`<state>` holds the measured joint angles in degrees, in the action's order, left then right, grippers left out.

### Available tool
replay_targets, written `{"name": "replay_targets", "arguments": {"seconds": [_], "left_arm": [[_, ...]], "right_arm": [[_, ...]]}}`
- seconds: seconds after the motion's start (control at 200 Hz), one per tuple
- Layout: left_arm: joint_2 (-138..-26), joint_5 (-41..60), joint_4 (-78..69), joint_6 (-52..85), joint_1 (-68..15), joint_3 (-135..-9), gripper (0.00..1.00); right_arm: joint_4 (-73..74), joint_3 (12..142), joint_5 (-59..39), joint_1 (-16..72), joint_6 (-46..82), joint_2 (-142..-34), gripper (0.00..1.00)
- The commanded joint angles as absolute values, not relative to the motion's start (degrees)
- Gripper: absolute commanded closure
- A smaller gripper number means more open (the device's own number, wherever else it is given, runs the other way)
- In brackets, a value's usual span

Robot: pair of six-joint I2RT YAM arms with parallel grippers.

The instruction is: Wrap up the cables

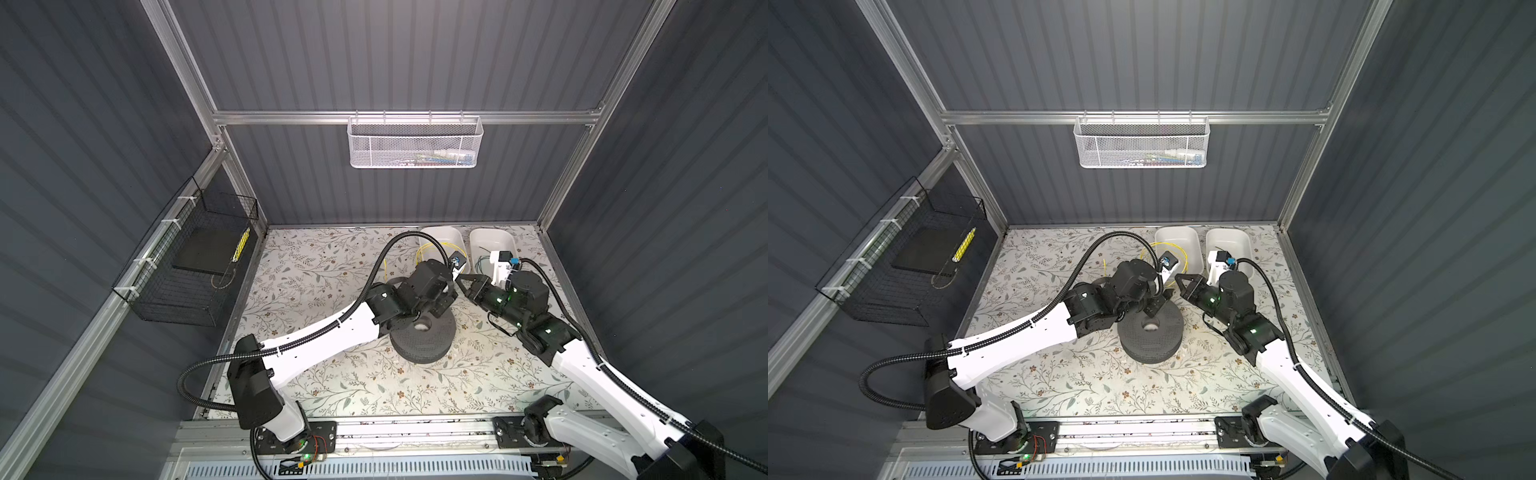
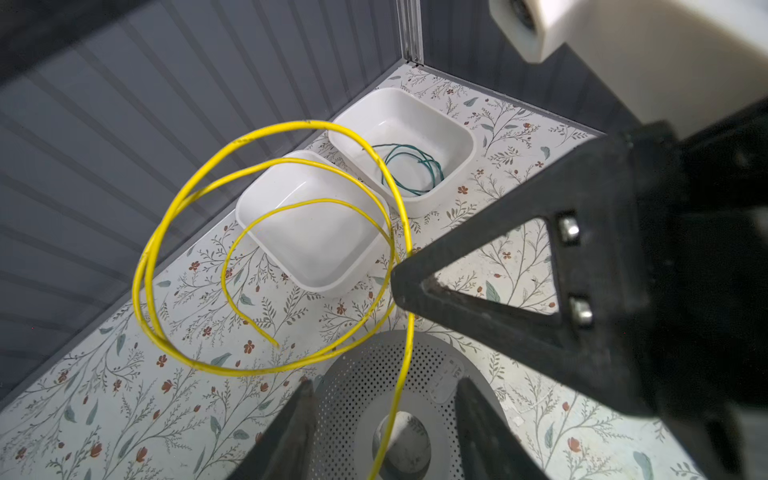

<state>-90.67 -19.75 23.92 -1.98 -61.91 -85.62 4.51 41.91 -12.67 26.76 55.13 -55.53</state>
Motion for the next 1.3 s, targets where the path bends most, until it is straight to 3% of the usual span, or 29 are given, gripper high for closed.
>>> {"name": "replay_targets", "arguments": {"seconds": [0.0,0.115,0.185,0.335,0.45,0.615,0.75,0.905,1.015,1.291], "left_arm": [[-91.7,-20.5,23.2,-4.5,-62.1,-85.1,0.47],[-92.6,-20.2,24.0,-5.1,-62.1,-85.3,0.50],[-93.4,-20.1,24.7,-5.5,-62.1,-85.7,0.59],[-94.7,-20.6,25.5,-5.7,-62.1,-86.3,0.62],[-94.7,-22.0,24.9,-5.9,-62.1,-86.0,0.78],[-93.8,-21.8,24.2,-5.5,-62.1,-85.8,0.84],[-93.1,-20.0,23.7,-5.6,-62.1,-85.1,1.00],[-91.8,-18.2,22.9,-5.1,-62.1,-83.8,1.00],[-89.7,-16.7,20.2,-3.7,-62.0,-81.6,1.00],[-87.7,-15.3,15.8,-1.4,-61.5,-76.1,1.00]], "right_arm": [[4.3,42.4,-14.2,26.7,55.6,-54.7,1.00],[4.3,42.3,-15.0,26.7,56.0,-54.5,1.00],[4.3,42.0,-15.1,26.6,56.2,-54.2,1.00],[4.2,41.5,-15.6,26.6,56.5,-53.5,1.00],[4.0,41.1,-15.9,26.7,56.5,-53.1,1.00],[3.6,40.8,-15.5,26.7,56.3,-53.1,1.00],[4.0,40.6,-15.4,26.7,56.5,-53.3,1.00],[3.9,41.0,-16.0,26.6,56.7,-53.2,1.00],[3.5,41.4,-16.1,26.4,56.9,-52.8,0.84],[3.6,41.3,-17.9,24.8,58.3,-51.2,0.79]]}}
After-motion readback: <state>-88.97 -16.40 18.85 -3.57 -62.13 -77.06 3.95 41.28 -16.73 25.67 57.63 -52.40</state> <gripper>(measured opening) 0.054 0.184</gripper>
